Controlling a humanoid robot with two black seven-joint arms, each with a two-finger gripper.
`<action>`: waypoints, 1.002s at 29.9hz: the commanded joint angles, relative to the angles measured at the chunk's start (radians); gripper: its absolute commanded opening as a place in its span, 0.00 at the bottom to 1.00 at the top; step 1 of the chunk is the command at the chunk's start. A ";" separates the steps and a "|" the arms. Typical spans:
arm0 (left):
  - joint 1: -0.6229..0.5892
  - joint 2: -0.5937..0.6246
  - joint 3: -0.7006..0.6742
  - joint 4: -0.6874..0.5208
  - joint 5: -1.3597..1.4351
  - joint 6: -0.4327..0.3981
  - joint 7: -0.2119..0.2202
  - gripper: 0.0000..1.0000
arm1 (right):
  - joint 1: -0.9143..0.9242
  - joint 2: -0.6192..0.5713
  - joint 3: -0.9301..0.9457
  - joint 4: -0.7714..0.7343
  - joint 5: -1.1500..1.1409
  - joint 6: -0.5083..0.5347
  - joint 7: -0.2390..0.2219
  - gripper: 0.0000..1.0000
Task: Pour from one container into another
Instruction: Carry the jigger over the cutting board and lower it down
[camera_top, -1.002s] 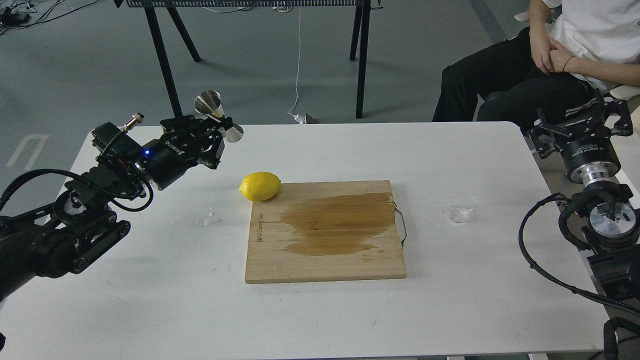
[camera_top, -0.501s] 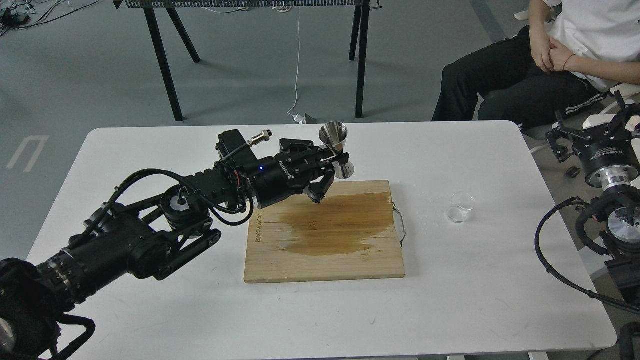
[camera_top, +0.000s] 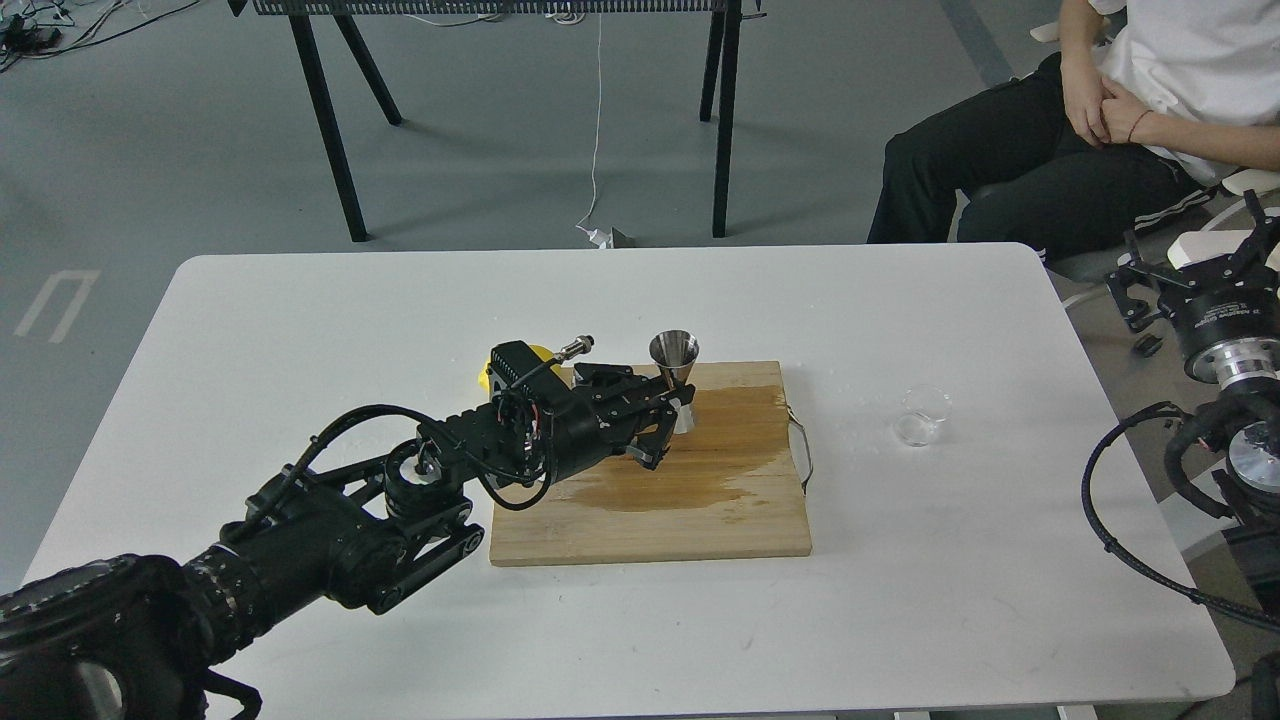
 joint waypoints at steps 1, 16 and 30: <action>0.022 0.005 0.000 0.005 0.000 0.000 0.009 0.05 | 0.001 0.000 0.001 0.000 0.001 0.000 0.000 1.00; 0.027 0.008 0.000 0.037 0.000 0.000 0.012 0.08 | -0.001 0.000 0.001 0.000 -0.001 0.000 0.000 1.00; 0.028 -0.004 0.005 0.049 0.000 0.000 0.014 0.15 | -0.001 0.002 0.003 0.000 0.000 0.000 0.000 1.00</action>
